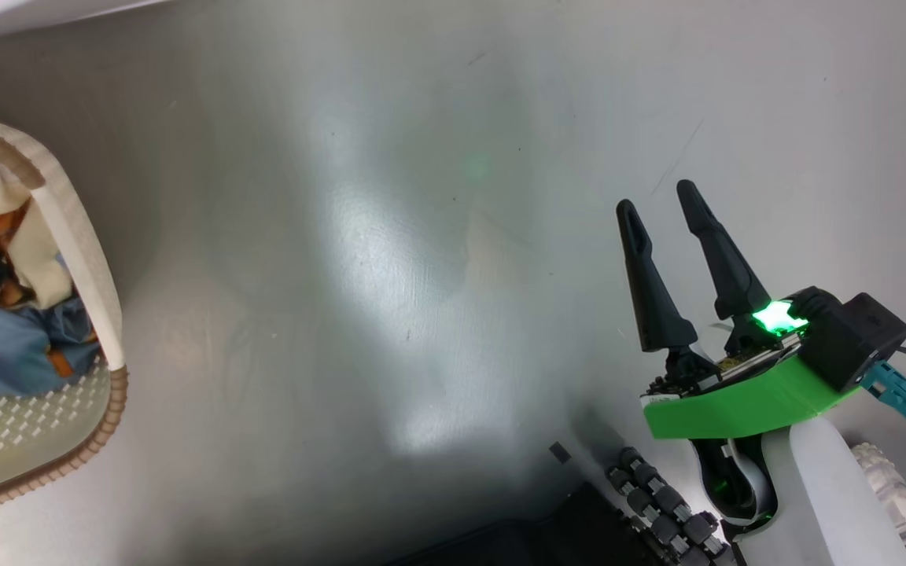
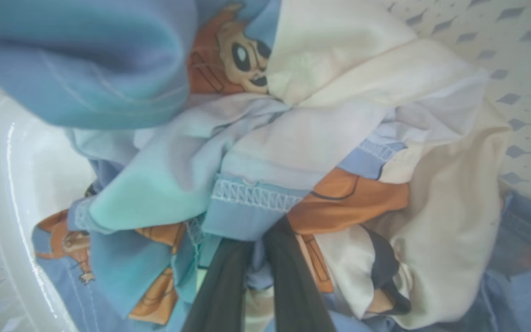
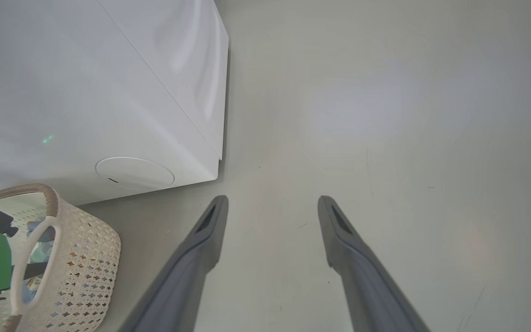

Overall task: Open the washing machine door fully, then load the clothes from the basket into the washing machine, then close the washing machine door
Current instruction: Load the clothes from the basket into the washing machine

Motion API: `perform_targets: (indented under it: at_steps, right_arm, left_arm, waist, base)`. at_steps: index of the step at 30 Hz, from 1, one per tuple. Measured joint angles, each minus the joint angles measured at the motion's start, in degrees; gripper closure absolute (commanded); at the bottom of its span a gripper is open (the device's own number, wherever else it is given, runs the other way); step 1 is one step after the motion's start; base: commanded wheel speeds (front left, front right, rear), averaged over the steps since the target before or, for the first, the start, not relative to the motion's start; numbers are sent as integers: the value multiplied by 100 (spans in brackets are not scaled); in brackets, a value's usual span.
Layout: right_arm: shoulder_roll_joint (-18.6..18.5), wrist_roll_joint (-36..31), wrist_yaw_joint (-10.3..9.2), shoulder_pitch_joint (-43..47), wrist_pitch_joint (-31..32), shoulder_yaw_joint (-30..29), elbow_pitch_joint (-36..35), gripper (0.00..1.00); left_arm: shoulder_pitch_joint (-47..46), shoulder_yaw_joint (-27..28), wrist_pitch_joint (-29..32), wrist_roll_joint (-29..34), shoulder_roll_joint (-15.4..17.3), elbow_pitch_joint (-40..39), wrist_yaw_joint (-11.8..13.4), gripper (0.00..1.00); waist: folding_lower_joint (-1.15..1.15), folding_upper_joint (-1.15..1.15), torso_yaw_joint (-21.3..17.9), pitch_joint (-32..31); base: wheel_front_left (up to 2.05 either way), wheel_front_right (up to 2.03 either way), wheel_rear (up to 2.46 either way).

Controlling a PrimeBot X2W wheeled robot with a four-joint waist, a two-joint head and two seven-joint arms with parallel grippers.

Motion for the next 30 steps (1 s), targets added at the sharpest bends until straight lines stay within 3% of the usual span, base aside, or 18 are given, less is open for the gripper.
perform_targets:
  at_steps: [16, 30]
  right_arm:
    - [-1, 2, 0, -93, 0, -141, 133, 0]
    - [-3, -210, 0, -79, 0, -186, 372, 0]
  left_arm:
    - [628, 62, -898, -261, -325, -263, -142, 100]
    - [1944, 854, -933, -247, -578, -1742, -38, 100]
  waist:
    - [0, 0, 164, -713]
    - [0, 0, 452, -1601]
  base:
    - [0, 0, 0]
    - [0, 0, 0]
